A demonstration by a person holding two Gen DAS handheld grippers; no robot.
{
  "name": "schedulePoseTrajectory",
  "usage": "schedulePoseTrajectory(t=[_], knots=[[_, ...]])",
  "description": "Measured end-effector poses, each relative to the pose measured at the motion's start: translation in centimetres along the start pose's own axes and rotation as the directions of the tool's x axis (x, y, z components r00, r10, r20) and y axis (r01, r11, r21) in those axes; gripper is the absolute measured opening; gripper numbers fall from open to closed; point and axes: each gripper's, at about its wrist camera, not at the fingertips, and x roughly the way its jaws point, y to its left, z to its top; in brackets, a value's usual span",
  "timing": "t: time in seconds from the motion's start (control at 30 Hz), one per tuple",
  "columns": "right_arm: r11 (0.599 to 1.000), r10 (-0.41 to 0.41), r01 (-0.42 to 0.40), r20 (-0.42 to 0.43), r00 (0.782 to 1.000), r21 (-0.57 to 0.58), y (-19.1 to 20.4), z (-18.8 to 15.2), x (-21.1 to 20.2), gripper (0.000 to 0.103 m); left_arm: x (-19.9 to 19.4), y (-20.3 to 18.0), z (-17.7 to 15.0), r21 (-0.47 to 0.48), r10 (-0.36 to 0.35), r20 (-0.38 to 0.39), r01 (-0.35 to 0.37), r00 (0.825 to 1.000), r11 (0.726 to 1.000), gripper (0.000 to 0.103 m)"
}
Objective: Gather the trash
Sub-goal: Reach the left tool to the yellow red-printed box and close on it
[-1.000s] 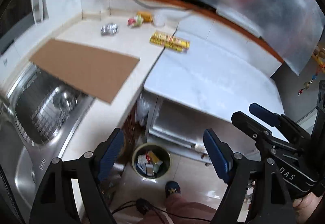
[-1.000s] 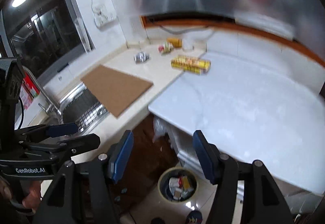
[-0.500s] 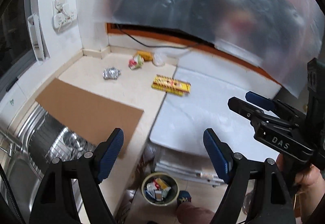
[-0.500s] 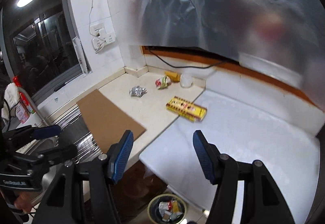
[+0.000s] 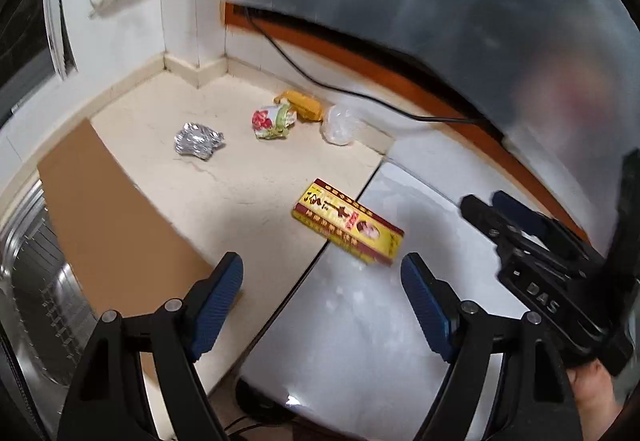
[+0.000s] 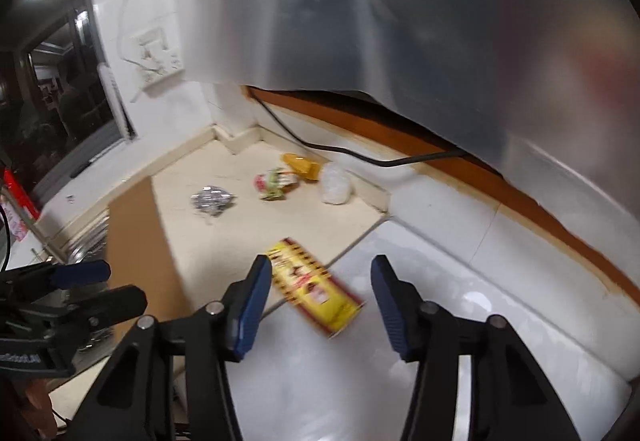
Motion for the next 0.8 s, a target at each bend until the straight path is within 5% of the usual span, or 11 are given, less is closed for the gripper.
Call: schedulePoseTrajectory(t=[0.37,0.8], knots=[[0.999,-0.019,0.024,-0.108,0.994,0.042,-7.0,0.5,9.2,0.030,13.3,-4.1,2.9,-0.116,0.089,-0.096,-0.100,0.991,0.988,0.080],[0.998,0.029,-0.021,-0.168,0.985,0.051,-8.5,-0.6,13.5,0.030,20.4,-5.8,3.1,-0.149,0.286,-0.161,-0.310,0.945,0.939,0.087]])
